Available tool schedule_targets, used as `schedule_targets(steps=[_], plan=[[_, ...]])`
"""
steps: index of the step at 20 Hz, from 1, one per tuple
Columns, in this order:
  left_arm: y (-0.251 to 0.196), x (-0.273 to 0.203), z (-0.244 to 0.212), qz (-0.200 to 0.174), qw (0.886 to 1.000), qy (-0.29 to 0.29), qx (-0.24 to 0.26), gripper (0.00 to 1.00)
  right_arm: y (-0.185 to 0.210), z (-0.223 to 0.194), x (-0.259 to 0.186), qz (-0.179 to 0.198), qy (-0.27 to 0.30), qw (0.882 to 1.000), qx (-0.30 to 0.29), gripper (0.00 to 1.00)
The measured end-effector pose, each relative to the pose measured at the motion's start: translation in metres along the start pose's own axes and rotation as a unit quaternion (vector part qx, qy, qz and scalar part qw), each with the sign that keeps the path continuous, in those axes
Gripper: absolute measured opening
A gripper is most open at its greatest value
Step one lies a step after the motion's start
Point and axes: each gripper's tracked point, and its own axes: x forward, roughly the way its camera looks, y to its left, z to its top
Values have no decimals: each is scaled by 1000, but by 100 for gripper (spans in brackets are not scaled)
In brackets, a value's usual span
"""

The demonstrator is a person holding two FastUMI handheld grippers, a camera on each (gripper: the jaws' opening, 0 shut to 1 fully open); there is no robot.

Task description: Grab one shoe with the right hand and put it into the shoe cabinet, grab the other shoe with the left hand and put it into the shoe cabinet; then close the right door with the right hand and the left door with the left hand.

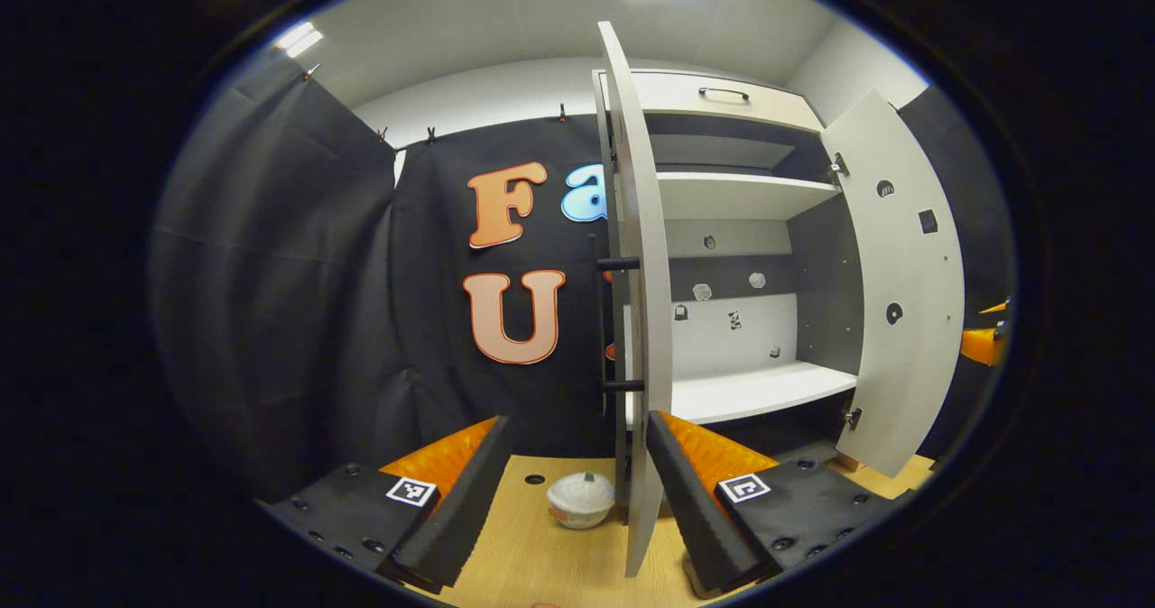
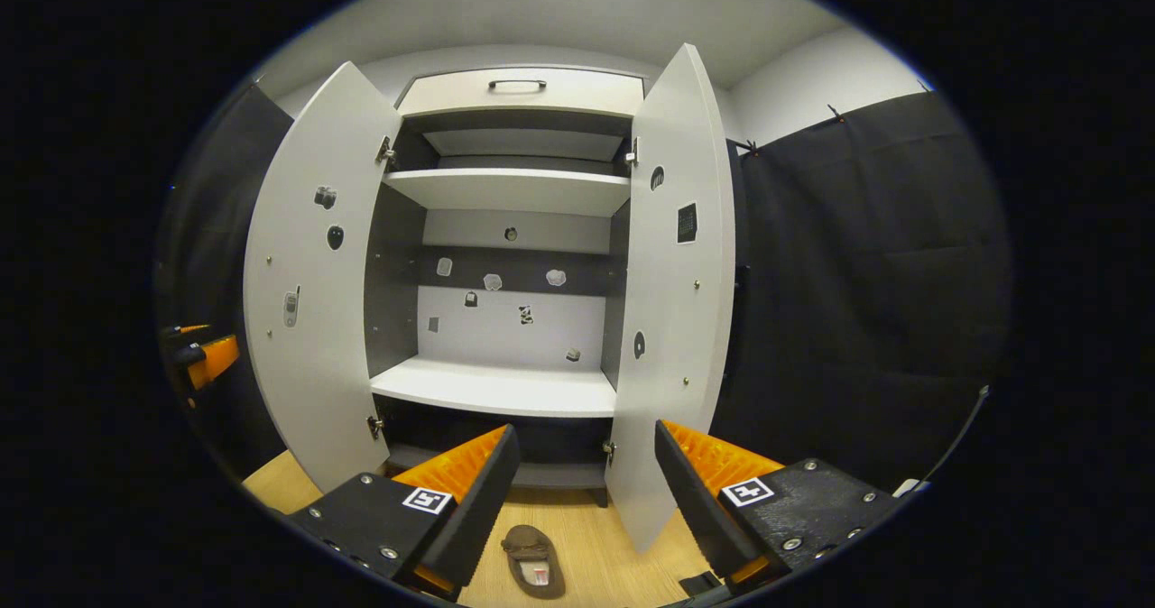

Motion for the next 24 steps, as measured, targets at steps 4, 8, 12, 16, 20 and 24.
schedule_targets(steps=[4, 8, 12, 16, 20, 24], plan=[[-4, -6, -18, 17, 1000, 13, -8, 98, 1, -34, 11, 6, 25, 1000, -4, 93], [-21, -15, -39, 28, 999, 32, -25, 98, 5, -115, 26, 20, 98, 995, -7, 93], [-29, -28, -38, 33, 999, 32, -18, 98, 25, -221, 44, 55, 197, 979, 1, 93], [-26, -45, -31, 69, 997, 34, -20, 97, 36, -325, 59, 71, 316, 946, 27, 84], [-4, -65, -20, 127, 991, 27, 13, 97, 47, -394, 52, 89, 407, 909, 31, 73], [7, -85, -27, 165, 986, 37, 15, 98, 54, -421, 67, 96, 429, 898, 12, 60]])
